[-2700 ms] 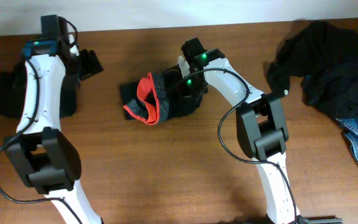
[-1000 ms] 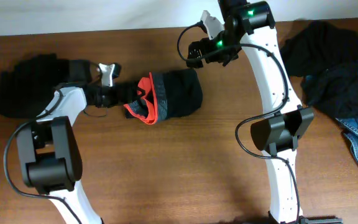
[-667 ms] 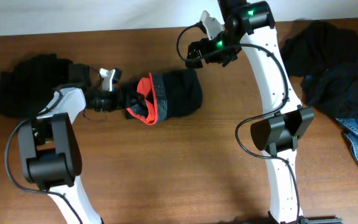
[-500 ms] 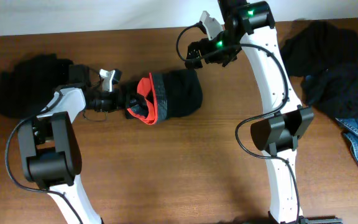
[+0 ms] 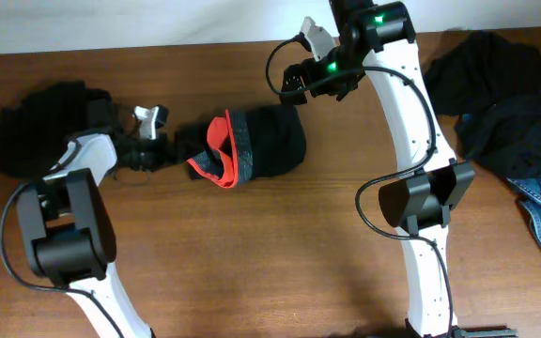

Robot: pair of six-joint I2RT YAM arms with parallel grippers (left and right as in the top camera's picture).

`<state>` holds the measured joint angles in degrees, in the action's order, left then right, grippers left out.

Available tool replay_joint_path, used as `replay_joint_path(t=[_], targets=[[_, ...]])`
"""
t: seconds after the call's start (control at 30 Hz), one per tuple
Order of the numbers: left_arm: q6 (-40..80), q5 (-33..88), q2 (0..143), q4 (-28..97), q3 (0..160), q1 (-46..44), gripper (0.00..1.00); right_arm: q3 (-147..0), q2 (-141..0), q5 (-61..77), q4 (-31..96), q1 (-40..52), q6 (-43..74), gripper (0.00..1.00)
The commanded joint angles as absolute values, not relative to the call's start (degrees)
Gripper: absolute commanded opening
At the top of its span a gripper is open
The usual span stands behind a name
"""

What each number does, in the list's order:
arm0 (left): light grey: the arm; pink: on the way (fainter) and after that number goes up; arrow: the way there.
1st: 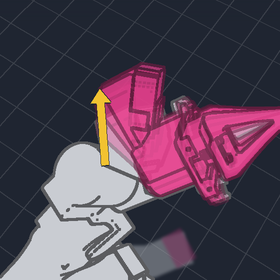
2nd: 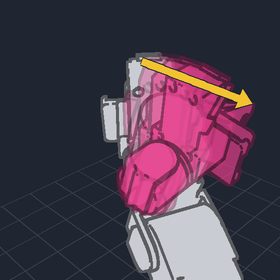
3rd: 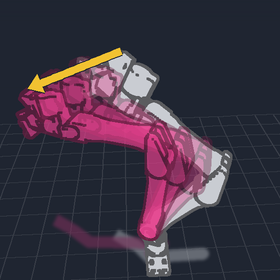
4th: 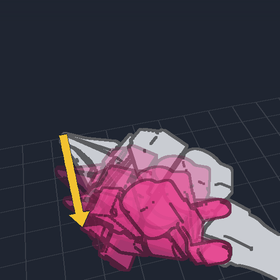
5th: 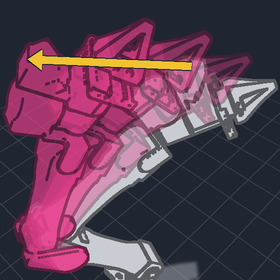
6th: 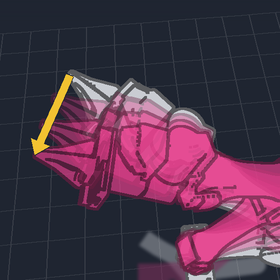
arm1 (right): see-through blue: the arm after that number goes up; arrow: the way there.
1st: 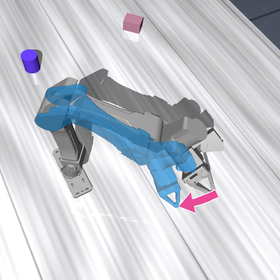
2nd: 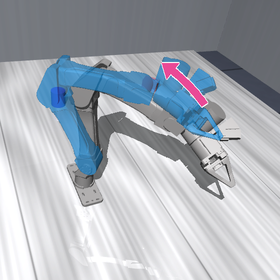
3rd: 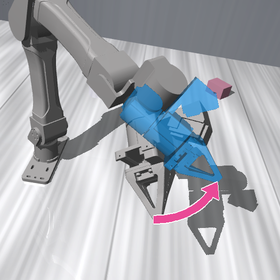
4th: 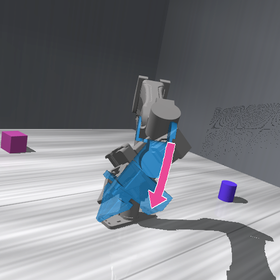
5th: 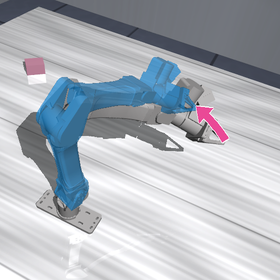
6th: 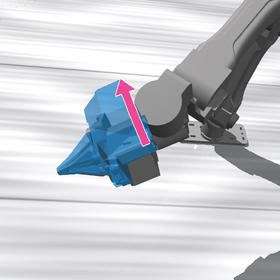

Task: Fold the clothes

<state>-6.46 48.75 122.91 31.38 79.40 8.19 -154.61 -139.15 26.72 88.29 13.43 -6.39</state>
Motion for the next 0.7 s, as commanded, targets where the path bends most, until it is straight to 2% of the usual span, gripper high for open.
replay_joint_path(t=[0.0, 0.2, 0.37, 0.53, 0.67], targets=[[-5.21, 42.17, 125.49, 30.41, 78.72, 4.14, 0.99, -155.70, -137.86, 27.66, 88.55, 13.41, -7.09, 0.99], [-2.09, 42.13, 125.69, 27.27, 78.72, -1.43, 0.99, -155.70, -137.88, 27.66, 88.55, 13.41, -7.09, 0.99], [1.30, 42.28, 125.69, 24.29, 78.72, -2.48, 0.99, -155.70, -137.86, 27.66, 89.38, 13.43, -8.64, 0.99], [2.22, 59.29, 125.69, 18.28, 78.74, -1.80, 0.99, -155.70, -137.86, 27.64, 89.38, 13.41, -8.82, 0.99], [3.22, 58.50, 125.69, 19.09, 78.74, -1.61, 0.99, -155.70, -137.86, 27.66, 89.36, 13.43, -8.82, 0.99]])
